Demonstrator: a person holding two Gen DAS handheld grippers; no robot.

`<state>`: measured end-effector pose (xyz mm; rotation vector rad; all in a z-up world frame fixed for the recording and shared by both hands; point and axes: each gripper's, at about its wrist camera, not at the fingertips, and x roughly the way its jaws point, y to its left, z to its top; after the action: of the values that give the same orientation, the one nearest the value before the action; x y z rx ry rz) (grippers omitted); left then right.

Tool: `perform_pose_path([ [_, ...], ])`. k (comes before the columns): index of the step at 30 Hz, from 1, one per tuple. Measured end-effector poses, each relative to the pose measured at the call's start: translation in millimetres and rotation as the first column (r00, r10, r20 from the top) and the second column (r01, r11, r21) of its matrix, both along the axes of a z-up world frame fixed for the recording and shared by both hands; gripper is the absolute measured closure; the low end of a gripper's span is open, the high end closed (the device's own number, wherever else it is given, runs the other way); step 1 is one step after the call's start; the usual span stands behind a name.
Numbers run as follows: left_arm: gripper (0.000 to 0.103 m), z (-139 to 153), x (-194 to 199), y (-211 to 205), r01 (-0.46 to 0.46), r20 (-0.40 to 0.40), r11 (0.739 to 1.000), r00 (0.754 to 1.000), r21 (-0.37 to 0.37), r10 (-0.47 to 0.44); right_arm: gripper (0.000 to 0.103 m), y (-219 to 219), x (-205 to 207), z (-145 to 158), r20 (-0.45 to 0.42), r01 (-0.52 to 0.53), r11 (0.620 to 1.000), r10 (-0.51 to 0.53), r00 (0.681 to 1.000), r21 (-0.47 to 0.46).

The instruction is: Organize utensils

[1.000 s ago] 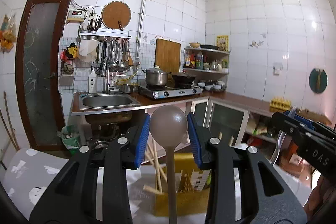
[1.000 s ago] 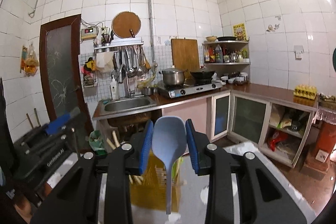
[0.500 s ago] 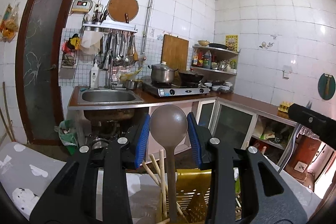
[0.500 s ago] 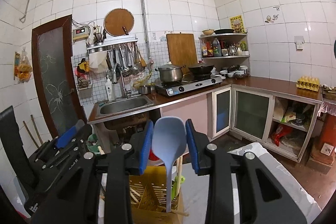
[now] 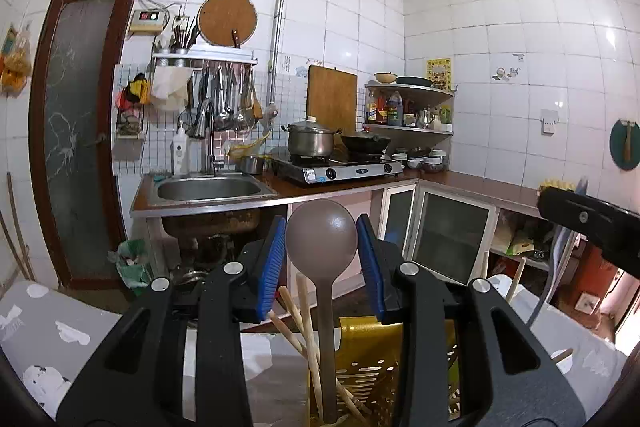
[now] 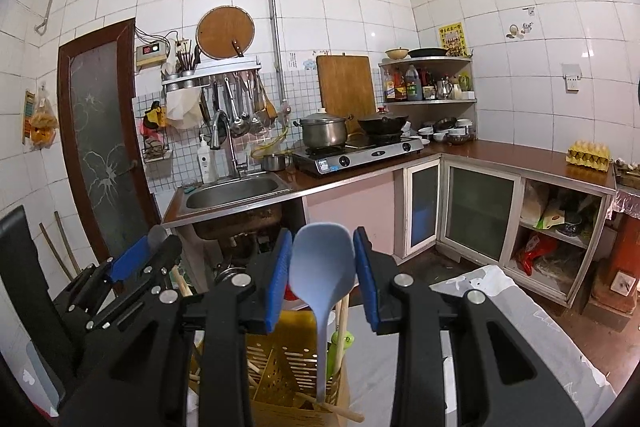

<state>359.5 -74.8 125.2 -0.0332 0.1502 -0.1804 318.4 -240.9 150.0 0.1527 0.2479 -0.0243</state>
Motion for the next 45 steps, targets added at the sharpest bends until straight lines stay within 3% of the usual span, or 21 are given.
perform_pose_path([
  [15, 0.067, -35.5, -0.9, 5.4, -0.006, -0.081, 1.0, 0.997, 0.014, 0.007, 0.071, 8.2, 5.3, -43.9, -0.104, -0.006, 0.999, 0.001, 0.995, -0.045],
  [17, 0.062, -37.2, -4.2, 7.4, -0.011, -0.09, 1.0, 0.996, 0.022, 0.013, 0.071, 8.7, 4.3, -49.2, -0.118, -0.005, 0.999, -0.002, 0.993, -0.054],
  [19, 0.049, -36.9, -8.8, 10.3, -0.027, -0.092, 0.999, 0.995, 0.026, 0.029, 0.071, 9.7, 5.7, -54.8, -0.139, -0.001, 0.998, -0.009, 0.99, -0.069],
  [22, 0.044, -31.0, -15.5, 17.1, -0.036, -0.107, 0.999, 0.993, 0.032, 0.04, 0.07, 10.6, 7.0, -60.8, -0.169, 0.015, 0.994, -0.034, 0.985, -0.112],
  [24, 0.038, -25.3, -21.3, 21.2, -0.048, -0.113, 0.998, 0.992, 0.039, 0.052, 0.057, 8.5, 7.7, -62.2, -0.198, 0.018, 0.992, -0.042, 0.979, -0.121],
  [25, 0.032, -20.3, -26.0, 25.3, -0.057, -0.113, 0.998, 0.992, 0.041, 0.061, 0.046, 6.4, 7.6, -61.9, -0.216, 0.024, 0.992, -0.049, 0.975, -0.12],
  [30, 0.018, -2.8, -48.9, 43.3, -0.077, -0.122, 0.996, 0.989, 0.045, 0.082, 0.042, -2.7, -12.0, -46.7, -0.216, 0.04, 0.993, -0.064, 0.974, -0.112],
  [33, 0.006, 5.9, -72.2, 55.7, -0.083, -0.121, 0.996, 0.989, 0.041, 0.088, 0.029, -5.8, -35.4, -37.3, -0.193, 0.047, 0.991, -0.07, 0.979, -0.124],
  [38, 0.005, 3.7, -122.6, 64.5, -0.077, -0.11, 0.995, 0.99, 0.06, 0.084, 0.01, -3.6, -86.5, -39.8, -0.154, 0.038, 0.991, -0.058, 0.986, -0.131],
  [45, 0.005, -31.9, -190.3, 66.4, -0.045, -0.138, 0.997, 0.989, 0.067, 0.054, 0.004, 12.4, -149.4, -69.2, -0.132, 0.038, 0.991, -0.055, 0.99, -0.125],
])
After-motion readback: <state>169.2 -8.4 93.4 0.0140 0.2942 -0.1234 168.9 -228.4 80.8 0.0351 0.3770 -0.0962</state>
